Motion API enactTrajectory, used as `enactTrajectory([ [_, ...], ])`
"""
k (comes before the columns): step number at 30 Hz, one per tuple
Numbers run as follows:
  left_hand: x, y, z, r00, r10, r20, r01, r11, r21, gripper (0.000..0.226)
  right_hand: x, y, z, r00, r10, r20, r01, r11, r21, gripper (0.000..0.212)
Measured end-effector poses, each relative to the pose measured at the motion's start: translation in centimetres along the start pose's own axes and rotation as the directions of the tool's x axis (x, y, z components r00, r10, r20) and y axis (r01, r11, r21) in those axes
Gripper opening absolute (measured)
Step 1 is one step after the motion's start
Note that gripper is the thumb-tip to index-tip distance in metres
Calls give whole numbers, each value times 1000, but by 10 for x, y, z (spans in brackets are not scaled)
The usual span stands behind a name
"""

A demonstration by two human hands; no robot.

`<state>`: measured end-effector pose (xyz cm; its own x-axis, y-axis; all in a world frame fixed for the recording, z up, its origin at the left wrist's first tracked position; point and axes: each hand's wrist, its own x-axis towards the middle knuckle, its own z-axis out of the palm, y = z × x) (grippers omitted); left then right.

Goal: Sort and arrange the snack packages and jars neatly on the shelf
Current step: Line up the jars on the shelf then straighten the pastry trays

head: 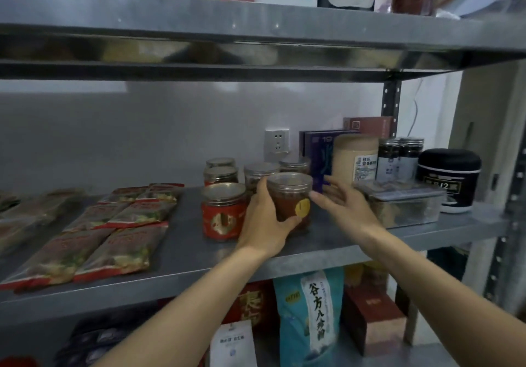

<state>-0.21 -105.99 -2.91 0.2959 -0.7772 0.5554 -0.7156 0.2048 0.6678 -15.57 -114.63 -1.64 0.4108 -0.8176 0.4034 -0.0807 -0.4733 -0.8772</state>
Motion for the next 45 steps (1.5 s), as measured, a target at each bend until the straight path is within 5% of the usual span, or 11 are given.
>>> enactTrajectory([
  [6, 7, -4, 21, 994, -75, -76, 72, 996, -47, 89, 15, 31, -4, 971, -44, 235, 14, 992, 127, 45],
  [18, 15, -11, 28, 991, -132, 17, 133, 970, -203, 87, 23, 49, -18, 967, -101, 235, 62, 984, 168, 65],
  [45, 13, -16, 30, 992, -102, 75, 115, 971, -210, 86, 16, 49, -16, 975, -97, 199, 69, 987, 142, 66],
])
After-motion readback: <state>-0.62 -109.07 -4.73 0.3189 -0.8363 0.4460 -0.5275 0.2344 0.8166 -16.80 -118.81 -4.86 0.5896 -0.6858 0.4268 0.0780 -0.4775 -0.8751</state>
